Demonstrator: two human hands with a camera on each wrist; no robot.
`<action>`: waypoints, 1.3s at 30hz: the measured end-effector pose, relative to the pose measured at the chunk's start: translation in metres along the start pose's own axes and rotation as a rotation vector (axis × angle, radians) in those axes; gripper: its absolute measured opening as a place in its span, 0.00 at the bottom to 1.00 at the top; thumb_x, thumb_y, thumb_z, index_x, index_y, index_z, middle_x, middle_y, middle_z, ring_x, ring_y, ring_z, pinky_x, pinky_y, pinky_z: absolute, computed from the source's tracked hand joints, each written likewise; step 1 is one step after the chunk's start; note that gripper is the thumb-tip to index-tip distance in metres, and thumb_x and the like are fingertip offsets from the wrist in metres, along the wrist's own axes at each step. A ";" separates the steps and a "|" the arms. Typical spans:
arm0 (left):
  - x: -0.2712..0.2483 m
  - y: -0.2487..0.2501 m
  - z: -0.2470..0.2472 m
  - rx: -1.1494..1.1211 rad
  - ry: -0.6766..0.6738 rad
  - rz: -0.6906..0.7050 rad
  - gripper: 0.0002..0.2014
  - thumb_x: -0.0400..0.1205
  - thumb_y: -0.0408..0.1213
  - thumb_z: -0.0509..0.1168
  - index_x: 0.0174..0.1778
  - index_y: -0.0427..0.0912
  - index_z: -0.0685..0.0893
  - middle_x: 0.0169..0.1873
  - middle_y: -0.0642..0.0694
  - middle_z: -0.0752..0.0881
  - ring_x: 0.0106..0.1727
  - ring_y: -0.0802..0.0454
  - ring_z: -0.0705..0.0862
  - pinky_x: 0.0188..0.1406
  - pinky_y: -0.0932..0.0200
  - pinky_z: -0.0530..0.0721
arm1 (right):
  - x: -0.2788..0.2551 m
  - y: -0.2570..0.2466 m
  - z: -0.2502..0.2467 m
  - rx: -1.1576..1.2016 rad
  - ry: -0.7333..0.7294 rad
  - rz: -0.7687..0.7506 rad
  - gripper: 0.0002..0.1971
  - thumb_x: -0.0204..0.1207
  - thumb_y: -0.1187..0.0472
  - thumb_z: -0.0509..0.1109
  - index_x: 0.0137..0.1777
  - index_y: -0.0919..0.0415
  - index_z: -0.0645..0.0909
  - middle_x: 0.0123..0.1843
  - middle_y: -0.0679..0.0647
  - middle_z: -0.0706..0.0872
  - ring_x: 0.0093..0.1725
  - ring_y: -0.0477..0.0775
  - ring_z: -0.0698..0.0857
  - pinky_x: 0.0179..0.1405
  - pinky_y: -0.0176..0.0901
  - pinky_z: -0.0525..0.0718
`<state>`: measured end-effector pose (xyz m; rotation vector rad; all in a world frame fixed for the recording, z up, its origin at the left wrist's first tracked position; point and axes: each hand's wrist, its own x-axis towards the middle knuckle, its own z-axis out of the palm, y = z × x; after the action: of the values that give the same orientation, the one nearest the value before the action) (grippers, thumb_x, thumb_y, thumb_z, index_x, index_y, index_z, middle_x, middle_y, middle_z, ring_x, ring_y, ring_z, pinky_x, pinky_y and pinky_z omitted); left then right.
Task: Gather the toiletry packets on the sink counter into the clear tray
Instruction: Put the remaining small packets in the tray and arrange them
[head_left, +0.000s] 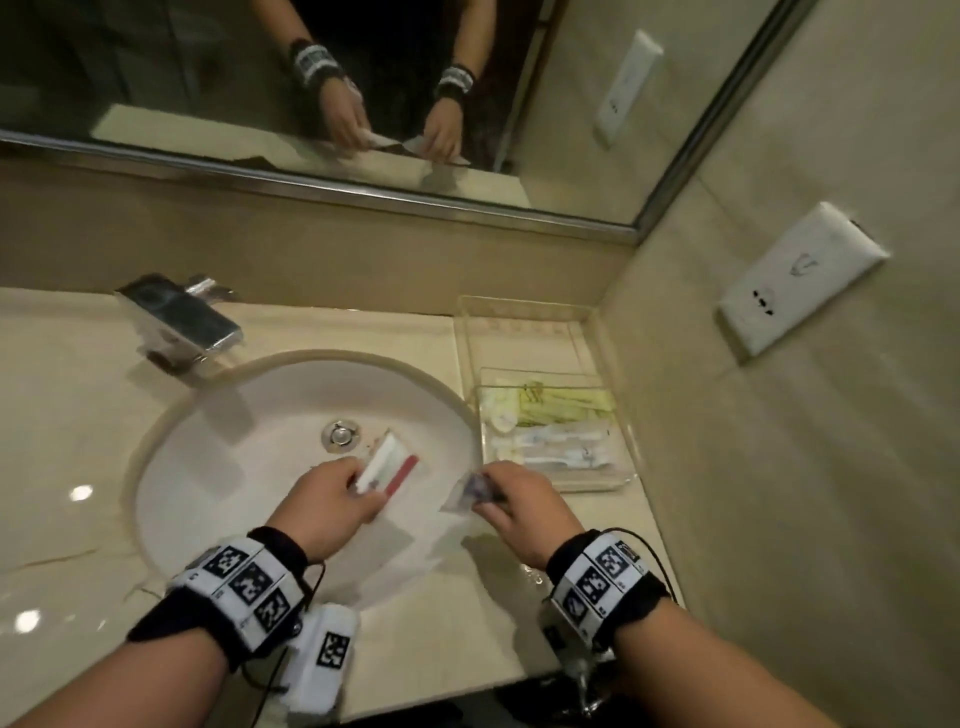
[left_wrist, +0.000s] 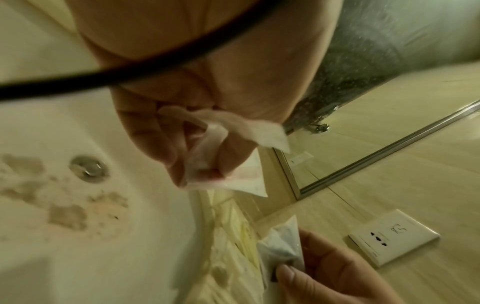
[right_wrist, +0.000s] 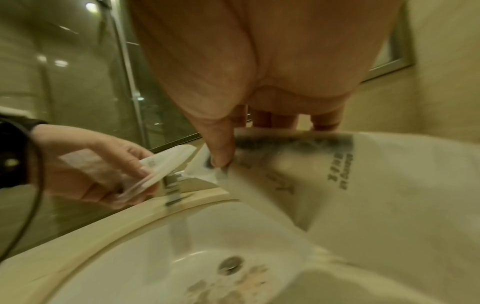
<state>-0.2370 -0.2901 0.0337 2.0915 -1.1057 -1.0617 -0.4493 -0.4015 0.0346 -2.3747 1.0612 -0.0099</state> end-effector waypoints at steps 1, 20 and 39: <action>0.007 0.012 0.010 -0.022 -0.020 0.011 0.04 0.77 0.36 0.69 0.37 0.46 0.81 0.34 0.45 0.86 0.35 0.50 0.82 0.31 0.57 0.76 | 0.000 0.017 -0.013 0.015 0.026 0.046 0.07 0.77 0.58 0.69 0.54 0.55 0.78 0.49 0.50 0.84 0.48 0.54 0.82 0.51 0.47 0.80; 0.069 0.067 0.080 -0.166 -0.038 -0.033 0.07 0.77 0.36 0.72 0.42 0.35 0.84 0.34 0.40 0.86 0.32 0.50 0.83 0.31 0.56 0.81 | 0.100 0.171 -0.079 -0.295 -0.186 0.158 0.16 0.75 0.62 0.70 0.62 0.48 0.81 0.60 0.47 0.85 0.63 0.53 0.80 0.70 0.56 0.63; 0.115 0.139 0.130 0.019 -0.309 0.158 0.07 0.74 0.38 0.75 0.45 0.48 0.85 0.41 0.48 0.88 0.40 0.51 0.87 0.39 0.58 0.85 | 0.057 0.153 -0.092 0.502 -0.035 0.264 0.10 0.77 0.56 0.72 0.57 0.51 0.80 0.51 0.53 0.87 0.47 0.51 0.87 0.48 0.48 0.88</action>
<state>-0.3643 -0.4722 0.0217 1.8574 -1.4073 -1.3294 -0.5358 -0.5676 0.0298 -1.7737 1.1863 -0.1244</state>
